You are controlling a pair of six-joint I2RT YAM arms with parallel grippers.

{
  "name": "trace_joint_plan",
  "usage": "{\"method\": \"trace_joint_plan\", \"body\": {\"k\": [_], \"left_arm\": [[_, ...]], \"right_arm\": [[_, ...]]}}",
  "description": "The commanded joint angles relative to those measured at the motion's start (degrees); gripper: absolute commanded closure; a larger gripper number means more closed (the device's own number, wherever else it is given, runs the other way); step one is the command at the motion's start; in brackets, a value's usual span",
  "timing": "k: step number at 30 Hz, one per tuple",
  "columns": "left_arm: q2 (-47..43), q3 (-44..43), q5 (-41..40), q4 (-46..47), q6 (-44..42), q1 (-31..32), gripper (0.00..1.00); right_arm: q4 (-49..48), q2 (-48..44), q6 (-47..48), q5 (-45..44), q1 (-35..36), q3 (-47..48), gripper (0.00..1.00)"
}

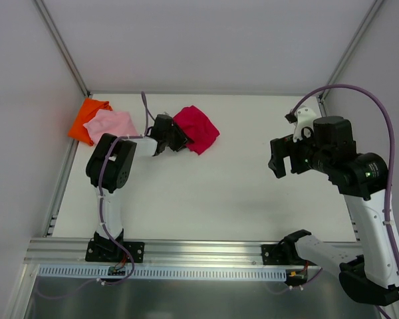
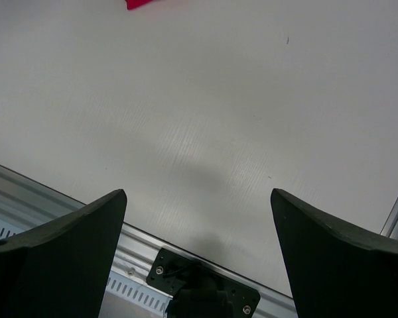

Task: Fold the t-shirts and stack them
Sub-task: Put the neatly folded tshirt into the corner of the board with the left arm

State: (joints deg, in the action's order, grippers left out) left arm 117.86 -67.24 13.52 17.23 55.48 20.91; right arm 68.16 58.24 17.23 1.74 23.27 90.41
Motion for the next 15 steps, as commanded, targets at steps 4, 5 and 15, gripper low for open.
{"method": "trace_joint_plan", "body": {"k": [4,5,15], "left_arm": [[3.42,-0.52,0.37,-8.53,-0.20,0.27,0.83],[3.51,-1.13,0.46,-9.40,-0.29,0.28,0.95],[1.85,-15.97,-8.64,-29.42,-10.83,0.63,1.00]], "right_arm": [[1.45,-0.58,0.34,-0.33,0.46,3.10,0.04],[1.54,-0.49,0.26,-0.24,0.46,3.28,0.04],[1.10,-1.28,0.17,0.81,0.46,3.72,0.04]]}}
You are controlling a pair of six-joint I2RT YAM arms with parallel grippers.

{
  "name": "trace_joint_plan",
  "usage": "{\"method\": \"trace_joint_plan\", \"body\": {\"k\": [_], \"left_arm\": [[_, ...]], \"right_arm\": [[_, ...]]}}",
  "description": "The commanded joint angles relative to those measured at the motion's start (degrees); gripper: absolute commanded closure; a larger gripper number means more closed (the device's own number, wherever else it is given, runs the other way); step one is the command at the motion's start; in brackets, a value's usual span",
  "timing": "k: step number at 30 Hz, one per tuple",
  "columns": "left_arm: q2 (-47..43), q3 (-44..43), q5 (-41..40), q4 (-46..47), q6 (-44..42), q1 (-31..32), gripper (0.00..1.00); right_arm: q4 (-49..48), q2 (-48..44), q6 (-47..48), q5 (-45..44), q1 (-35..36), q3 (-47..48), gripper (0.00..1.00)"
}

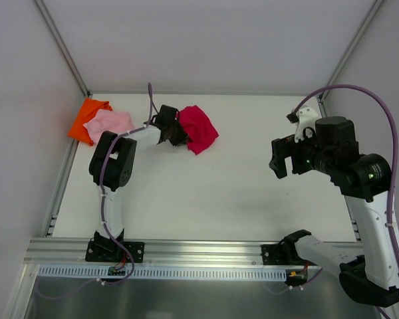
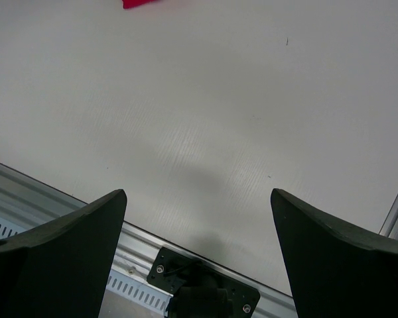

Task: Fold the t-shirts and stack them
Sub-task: Put the neatly folded tshirt into the corner of the board with the left arm

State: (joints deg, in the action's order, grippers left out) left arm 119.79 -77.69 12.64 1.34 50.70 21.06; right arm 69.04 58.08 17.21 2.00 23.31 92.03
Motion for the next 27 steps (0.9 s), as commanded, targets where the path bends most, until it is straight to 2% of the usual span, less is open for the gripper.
{"method": "trace_joint_plan", "body": {"k": [1,2,5,6,7,9,13,20,22,24,27], "left_arm": [[-0.34,-9.81,-9.99,-16.61,-6.83,0.47,1.00],[-0.34,-12.55,-12.01,-23.25,-8.58,0.47,1.00],[1.14,-23.26,-18.61,-31.46,-12.53,0.30,1.00],[1.76,-26.34,-21.58,-37.76,-13.34,0.30,1.00],[2.46,-31.68,-22.91,-40.34,-14.13,0.30,1.00],[3.17,-35.23,-25.20,-45.00,-15.80,0.12,1.00],[2.65,-40.51,-30.12,-48.97,-18.17,-0.40,1.00],[3.35,-46.94,-34.00,-54.95,-22.30,-2.77,1.00],[2.39,-46.59,-33.39,-54.70,-22.22,-3.65,1.00],[-0.33,-44.40,-29.46,-50.32,-22.48,-5.15,1.00],[-0.88,-46.75,-29.78,-48.19,-23.89,-5.33,1.00]], "right_arm": [[0.22,-1.22,0.19,0.64,0.42,2.10,0.04],[0.05,-1.39,0.10,0.64,0.42,2.10,0.04],[-0.65,-2.01,0.19,0.81,0.42,1.31,0.04],[-0.92,-2.10,0.19,1.16,0.42,1.05,0.04],[-1.44,-2.27,0.19,1.25,0.42,0.44,0.04],[-1.97,-2.71,0.19,1.78,0.42,-0.18,0.04],[-3.38,-3.33,0.19,2.48,0.42,-1.50,0.03],[-4.26,-4.03,0.54,3.01,0.42,-3.17,0.04],[-4.61,-4.29,0.54,3.45,0.42,-3.87,0.04],[-5.13,-4.73,0.10,4.32,0.42,-4.92,0.04],[-5.75,-5.17,-0.34,5.29,0.42,-5.89,0.03]]}}
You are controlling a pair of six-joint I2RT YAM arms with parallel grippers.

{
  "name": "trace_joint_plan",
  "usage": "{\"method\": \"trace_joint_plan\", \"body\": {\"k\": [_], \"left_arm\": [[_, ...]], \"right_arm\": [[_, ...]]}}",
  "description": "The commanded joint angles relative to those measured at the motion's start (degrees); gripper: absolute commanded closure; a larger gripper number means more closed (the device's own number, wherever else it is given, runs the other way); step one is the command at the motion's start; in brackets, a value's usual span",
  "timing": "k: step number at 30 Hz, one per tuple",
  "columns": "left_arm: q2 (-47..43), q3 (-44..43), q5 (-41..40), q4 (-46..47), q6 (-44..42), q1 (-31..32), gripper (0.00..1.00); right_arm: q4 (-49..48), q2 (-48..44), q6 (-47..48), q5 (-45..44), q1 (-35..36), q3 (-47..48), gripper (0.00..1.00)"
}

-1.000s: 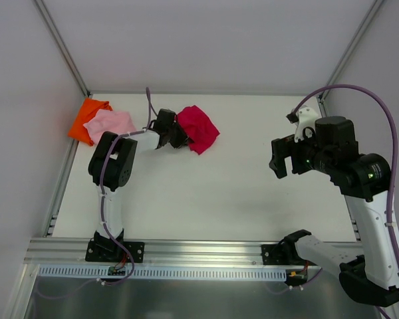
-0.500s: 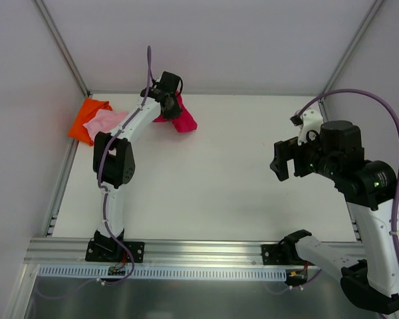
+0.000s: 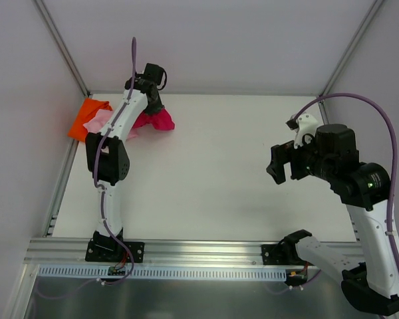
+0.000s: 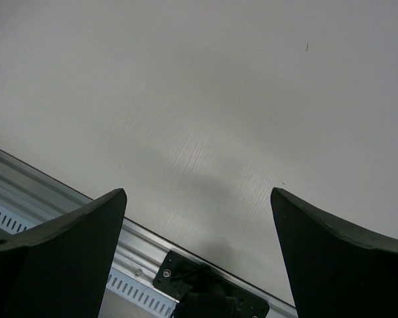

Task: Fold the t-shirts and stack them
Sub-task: Put the neatly folded tshirt into the corner of the board with the left arm

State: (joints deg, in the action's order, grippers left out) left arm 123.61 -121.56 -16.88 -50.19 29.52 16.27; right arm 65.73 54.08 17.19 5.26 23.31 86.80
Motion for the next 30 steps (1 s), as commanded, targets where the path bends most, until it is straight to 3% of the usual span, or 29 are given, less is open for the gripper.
{"method": "trace_joint_plan", "body": {"k": [1,9,15,22,30], "left_arm": [[-3.48,-6.46,-0.43,2.74,-3.32,-0.54,1.00],[-4.43,-11.76,-3.14,6.43,-6.75,-1.77,1.00],[-7.24,-10.02,-6.93,8.18,-9.74,-4.23,1.00],[-9.79,-9.66,-7.81,11.34,-7.63,-7.30,1.00],[-12.43,-11.51,-14.57,13.19,-8.16,-11.69,1.00]], "right_arm": [[-2.54,-1.35,-0.32,2.13,0.42,-1.02,0.03],[-2.72,-2.84,-0.32,2.21,0.42,-3.04,0.04],[-2.72,-2.93,-0.23,2.39,0.42,-3.31,0.03],[-3.77,-3.02,-1.19,4.58,0.42,-5.24,0.04],[-4.21,-4.25,-2.77,6.17,0.42,-7.61,0.03]]}}
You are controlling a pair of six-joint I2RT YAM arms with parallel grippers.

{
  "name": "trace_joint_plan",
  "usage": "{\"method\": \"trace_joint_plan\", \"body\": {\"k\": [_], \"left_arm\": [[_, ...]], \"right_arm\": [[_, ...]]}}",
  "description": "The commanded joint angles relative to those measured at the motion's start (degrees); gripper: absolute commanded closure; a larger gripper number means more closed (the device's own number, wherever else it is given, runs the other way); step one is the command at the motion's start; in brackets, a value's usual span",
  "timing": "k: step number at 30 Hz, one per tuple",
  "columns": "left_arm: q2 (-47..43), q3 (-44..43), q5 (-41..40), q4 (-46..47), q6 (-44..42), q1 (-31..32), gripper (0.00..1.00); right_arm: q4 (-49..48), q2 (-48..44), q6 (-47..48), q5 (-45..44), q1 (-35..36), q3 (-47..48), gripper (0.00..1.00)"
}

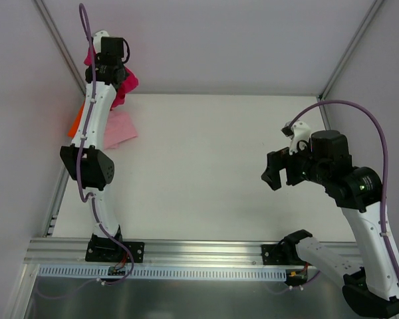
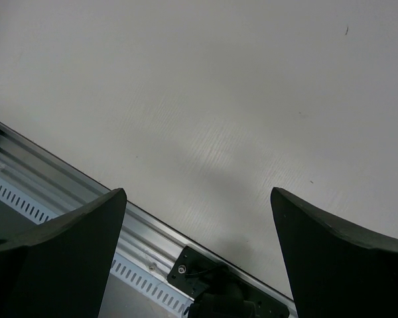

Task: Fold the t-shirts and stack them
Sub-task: Put the neatly folded tshirt into the corner of the board with the left arm

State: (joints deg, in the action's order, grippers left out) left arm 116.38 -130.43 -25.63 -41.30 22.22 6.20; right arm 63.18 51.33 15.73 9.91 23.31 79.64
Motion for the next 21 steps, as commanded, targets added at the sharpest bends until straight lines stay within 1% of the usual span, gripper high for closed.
{"method": "trace_joint_plan", "body": {"k": [1,6,9,11,14,18,21], "left_arm": [[-5.46,-1.77,-6.45,4.30,-0.60,-2.15,1.00],[-7.48,2.28,-8.47,4.82,0.72,-4.35,1.00],[-8.01,4.48,-7.78,5.44,1.51,-6.71,1.00],[-8.10,5.71,-7.34,5.70,2.04,-9.43,1.00],[-7.92,6.94,-6.98,6.40,1.26,-11.37,1.00],[-6.52,7.21,-9.17,6.58,-1.12,-12.17,1.00],[-6.69,9.57,-9.18,7.37,-0.69,-13.05,1.00]], "right_arm": [[-1.57,-1.67,-1.40,1.60,0.33,-0.62,0.04],[-0.78,-2.90,-2.19,2.39,0.42,-1.32,0.04],[-0.25,-3.43,-2.80,3.01,0.42,-1.59,0.04],[-0.07,-3.87,-3.42,3.27,0.42,-1.85,0.04],[0.19,-4.92,-3.77,3.01,0.33,-2.55,0.04],[1.24,-5.80,-4.47,2.31,0.33,-3.26,0.04],[1.95,-5.98,-4.83,2.04,0.33,-3.35,0.04]]}}
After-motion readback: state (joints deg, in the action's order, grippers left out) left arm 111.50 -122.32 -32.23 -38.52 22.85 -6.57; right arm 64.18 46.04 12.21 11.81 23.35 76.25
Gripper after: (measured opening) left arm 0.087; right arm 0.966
